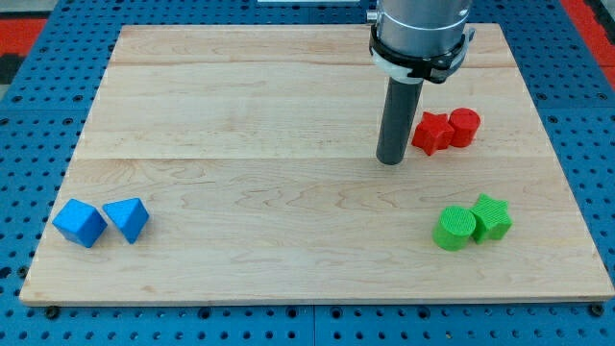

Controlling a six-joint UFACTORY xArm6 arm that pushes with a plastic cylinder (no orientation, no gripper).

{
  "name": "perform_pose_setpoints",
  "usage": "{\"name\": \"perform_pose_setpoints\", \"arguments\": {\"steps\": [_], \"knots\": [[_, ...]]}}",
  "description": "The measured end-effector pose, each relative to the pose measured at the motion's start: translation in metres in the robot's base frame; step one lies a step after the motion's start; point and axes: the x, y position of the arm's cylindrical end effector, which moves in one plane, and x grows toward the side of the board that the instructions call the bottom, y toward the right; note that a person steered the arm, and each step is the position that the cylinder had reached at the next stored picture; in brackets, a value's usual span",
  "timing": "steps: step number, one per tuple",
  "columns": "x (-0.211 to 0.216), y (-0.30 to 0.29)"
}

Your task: Separate the yellow hexagon from the heart

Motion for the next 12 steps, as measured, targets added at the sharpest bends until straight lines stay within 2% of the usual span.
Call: {"name": "perform_pose_setpoints", "arguments": {"steps": [2,6,8,10,12], "knots": [[0.0,0.071],[-0.011,0.147],[-0.051,0.166],[-0.101,0.119],[-0.178,0.187]]}}
